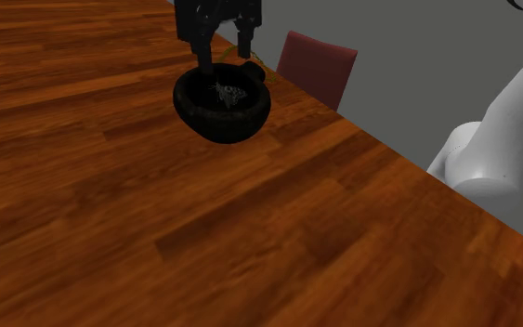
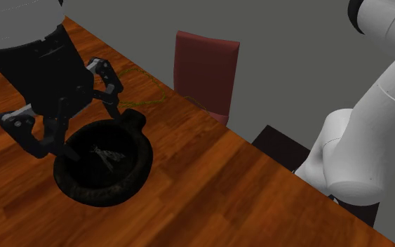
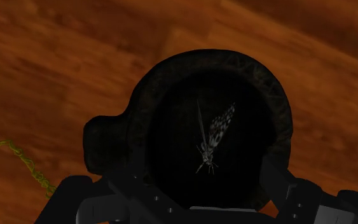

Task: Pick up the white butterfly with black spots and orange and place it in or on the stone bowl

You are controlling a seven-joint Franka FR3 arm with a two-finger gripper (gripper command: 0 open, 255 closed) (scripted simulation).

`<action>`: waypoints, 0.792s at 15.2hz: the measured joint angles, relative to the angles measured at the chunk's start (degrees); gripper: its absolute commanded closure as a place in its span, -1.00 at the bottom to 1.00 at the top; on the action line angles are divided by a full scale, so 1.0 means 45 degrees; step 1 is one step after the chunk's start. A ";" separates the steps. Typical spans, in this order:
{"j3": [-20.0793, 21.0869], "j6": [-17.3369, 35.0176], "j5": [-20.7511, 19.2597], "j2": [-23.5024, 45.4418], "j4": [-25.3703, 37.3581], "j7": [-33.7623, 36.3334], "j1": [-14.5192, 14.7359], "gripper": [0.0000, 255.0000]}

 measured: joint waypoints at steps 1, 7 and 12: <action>0.0000 0.0000 0.0000 0.0000 0.0000 0.0000 0.0000 -1.00; 0.0146 -0.1856 -0.0460 0.1045 0.2813 0.0359 0.0255 -1.00; 0.0150 -0.1996 -0.0498 0.1128 0.3022 0.0374 0.0271 -1.00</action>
